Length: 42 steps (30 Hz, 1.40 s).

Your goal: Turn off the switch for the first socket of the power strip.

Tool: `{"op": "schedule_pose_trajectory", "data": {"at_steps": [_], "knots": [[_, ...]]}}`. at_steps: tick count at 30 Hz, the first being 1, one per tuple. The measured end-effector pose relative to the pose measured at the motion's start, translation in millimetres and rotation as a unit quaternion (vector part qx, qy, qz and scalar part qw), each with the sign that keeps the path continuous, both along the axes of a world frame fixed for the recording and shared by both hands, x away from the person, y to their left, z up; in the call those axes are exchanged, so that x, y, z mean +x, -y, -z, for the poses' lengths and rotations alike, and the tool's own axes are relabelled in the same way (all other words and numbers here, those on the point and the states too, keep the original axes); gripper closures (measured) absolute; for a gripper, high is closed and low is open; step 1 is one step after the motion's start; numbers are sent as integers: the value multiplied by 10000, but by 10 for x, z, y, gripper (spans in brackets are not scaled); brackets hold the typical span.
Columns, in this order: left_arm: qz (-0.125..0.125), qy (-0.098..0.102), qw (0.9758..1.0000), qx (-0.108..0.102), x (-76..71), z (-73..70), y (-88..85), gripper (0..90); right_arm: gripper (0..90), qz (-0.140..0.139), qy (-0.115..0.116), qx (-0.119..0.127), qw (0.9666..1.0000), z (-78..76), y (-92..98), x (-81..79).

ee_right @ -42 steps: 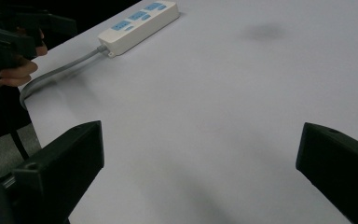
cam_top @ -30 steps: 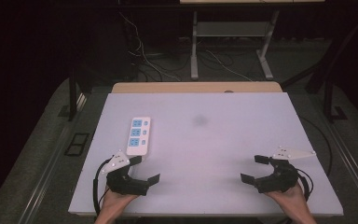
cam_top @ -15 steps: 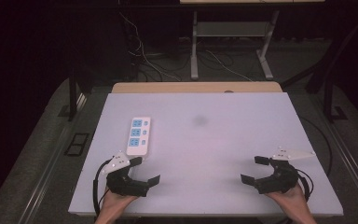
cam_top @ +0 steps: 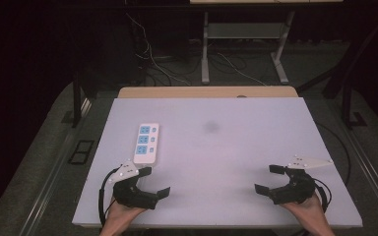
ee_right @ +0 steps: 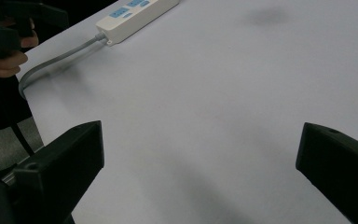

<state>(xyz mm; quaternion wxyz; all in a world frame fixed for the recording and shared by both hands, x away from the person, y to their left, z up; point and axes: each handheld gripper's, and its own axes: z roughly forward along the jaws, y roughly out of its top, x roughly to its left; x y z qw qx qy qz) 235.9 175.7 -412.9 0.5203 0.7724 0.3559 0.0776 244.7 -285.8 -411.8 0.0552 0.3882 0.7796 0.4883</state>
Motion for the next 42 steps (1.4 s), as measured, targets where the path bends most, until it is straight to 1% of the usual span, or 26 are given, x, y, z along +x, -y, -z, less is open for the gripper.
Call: {"op": "schedule_pose_trajectory", "data": {"at_steps": [4, 6, 11, 19, 28, 32, 34, 42], "knots": [[9, -7, 10000, -1, 0, -25, 1, 0, 7, 2, -1, -9, 10000, 2, -3, 0], [33, -3, 10000, 52, 8, -39, -3, 0, 7, 2, -6, -16, 10000, 2, -4, 0], [22, 3, 10000, 48, 19, -77, -23, 0, 7, 5, -9, -19, 10000, 4, -2, 2], [27, -71, 9999, 80, 59, -118, -52, 0, 7, 14, -3, -28, 10000, 4, 5, 3], [73, -120, 9998, 151, 116, -171, -69, 0, 7, 21, -1, -38, 10000, 4, 7, 3], [53, -125, 9998, 161, 148, -214, -89, 0, 7, 24, -5, -47, 10000, 4, 10, 2], [56, -161, 9997, 187, 177, -233, -102, 0, 7, 25, -6, -47, 10000, 4, 9, 3], [19, -214, 9994, 260, 239, -265, -149, 0, 7, 26, -11, -57, 10000, 7, 9, 5]]}}
